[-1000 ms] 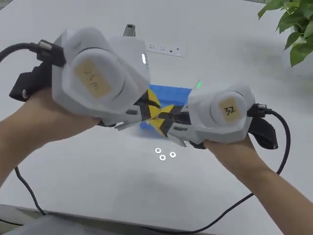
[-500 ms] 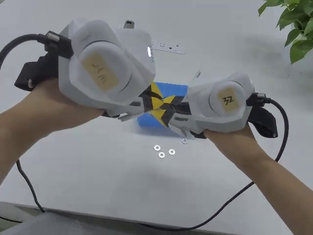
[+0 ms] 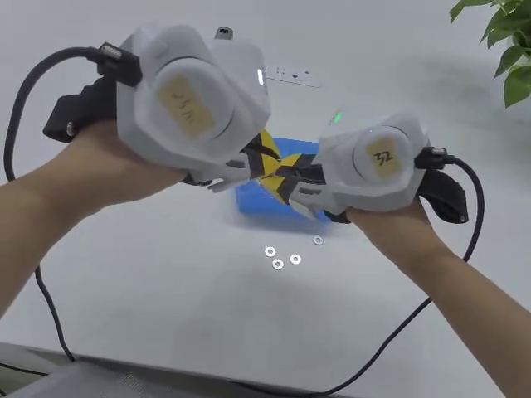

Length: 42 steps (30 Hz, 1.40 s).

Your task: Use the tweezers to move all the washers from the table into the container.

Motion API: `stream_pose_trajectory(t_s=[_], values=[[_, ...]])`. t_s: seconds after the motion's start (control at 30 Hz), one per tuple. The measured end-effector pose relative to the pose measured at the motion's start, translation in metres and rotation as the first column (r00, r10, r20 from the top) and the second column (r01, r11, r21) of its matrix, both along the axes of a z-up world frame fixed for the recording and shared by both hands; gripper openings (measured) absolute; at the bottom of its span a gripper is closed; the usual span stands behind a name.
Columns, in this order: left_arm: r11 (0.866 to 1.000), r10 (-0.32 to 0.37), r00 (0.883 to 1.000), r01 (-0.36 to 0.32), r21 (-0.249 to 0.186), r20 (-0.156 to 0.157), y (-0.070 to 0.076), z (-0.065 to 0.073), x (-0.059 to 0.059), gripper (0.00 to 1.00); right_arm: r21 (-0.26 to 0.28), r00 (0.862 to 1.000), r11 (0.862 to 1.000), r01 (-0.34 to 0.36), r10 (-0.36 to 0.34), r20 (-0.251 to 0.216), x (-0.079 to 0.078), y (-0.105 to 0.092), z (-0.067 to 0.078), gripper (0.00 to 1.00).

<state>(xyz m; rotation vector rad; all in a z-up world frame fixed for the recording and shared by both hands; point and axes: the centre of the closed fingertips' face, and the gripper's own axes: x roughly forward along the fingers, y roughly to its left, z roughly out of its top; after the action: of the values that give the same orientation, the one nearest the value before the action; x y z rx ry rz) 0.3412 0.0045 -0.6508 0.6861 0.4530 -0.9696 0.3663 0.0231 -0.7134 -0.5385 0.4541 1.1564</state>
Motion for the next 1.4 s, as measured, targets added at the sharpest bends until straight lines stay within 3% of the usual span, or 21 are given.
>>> stream_pose_trajectory(t_s=[0.5, 0.93, 1.2, 1.4], values=[[1.0, 0.005, 0.999, -0.005, 0.009, -0.037, 0.005, -0.026, 0.028, 0.0, -0.025, 0.999, 1.0, 0.005, -0.006, -0.041, 0.023, 0.006, -0.025, 0.05], [0.999, -0.02, 0.995, 0.024, 0.04, -0.093, 0.003, -0.056, 0.051, 0.0, -0.068, 0.996, 0.998, -0.01, 0.004, -0.087, 0.035, 0.008, -0.051, 0.04], [0.998, -0.025, 0.994, 0.03, 0.047, -0.108, 0.005, -0.063, 0.059, 0.0, -0.074, 0.995, 0.997, -0.008, 0.0, -0.104, 0.037, 0.008, -0.057, 0.04], [0.997, -0.04, 0.994, 0.047, 0.069, -0.103, 0.006, -0.068, 0.059, 0.0, -0.094, 0.995, 0.996, -0.005, -0.004, -0.096, 0.038, 0.006, -0.061, 0.05]])
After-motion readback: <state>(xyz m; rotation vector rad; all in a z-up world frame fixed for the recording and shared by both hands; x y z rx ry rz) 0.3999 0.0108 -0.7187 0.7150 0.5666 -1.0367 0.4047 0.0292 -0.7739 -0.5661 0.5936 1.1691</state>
